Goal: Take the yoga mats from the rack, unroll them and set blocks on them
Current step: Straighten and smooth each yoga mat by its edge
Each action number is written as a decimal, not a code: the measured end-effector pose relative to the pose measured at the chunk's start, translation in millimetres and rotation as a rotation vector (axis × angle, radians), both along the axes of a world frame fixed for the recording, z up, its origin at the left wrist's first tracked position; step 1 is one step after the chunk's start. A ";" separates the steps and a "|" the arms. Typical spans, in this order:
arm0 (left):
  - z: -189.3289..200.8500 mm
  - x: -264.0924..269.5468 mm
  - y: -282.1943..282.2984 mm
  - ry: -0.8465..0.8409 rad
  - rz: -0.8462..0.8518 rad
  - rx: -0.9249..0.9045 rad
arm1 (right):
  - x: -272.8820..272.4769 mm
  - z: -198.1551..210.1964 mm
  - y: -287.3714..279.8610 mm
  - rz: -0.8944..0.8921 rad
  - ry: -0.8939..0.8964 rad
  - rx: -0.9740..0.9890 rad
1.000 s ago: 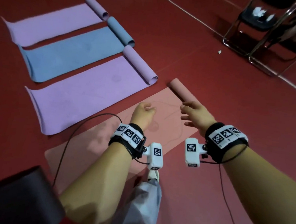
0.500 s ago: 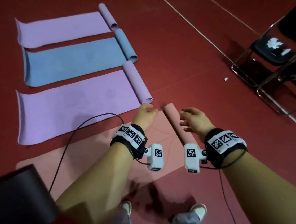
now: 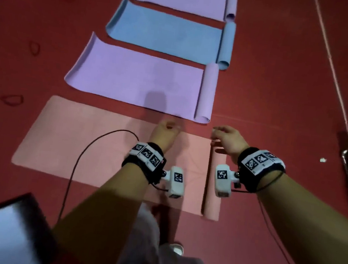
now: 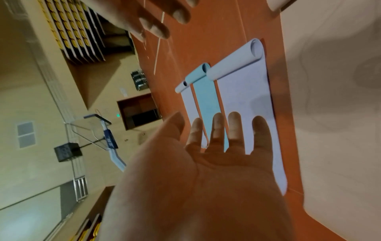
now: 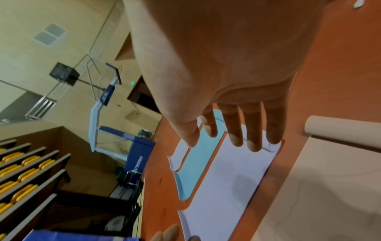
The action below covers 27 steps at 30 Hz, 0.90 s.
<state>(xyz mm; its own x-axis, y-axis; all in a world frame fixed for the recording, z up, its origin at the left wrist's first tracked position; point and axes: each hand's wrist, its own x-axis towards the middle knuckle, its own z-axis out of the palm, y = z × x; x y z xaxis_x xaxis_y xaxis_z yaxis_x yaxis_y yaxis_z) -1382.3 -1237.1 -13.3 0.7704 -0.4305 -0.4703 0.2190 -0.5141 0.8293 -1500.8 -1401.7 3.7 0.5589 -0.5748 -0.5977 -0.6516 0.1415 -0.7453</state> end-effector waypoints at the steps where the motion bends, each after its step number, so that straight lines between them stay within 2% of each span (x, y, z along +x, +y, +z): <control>1: -3.5 1.6 3.5 0.014 0.030 0.005 | 7.0 -4.5 -3.6 0.031 0.009 0.013; 7: -31.3 22.4 -7.4 0.050 0.156 0.035 | 50.1 -28.2 -28.6 0.150 0.042 0.050; 13: -36.6 34.0 -54.3 0.078 0.170 0.040 | 74.8 -32.4 -77.5 0.217 0.068 0.023; 17: -42.7 40.1 -82.4 0.091 0.244 0.051 | 89.7 -33.8 -119.7 0.307 0.078 0.033; 22: -68.4 40.7 -129.5 0.092 0.392 0.084 | 124.0 -67.9 -181.8 0.486 0.102 0.011; 27: -100.3 12.7 -174.0 0.105 0.668 0.134 | 148.3 -111.4 -226.9 0.723 0.179 0.074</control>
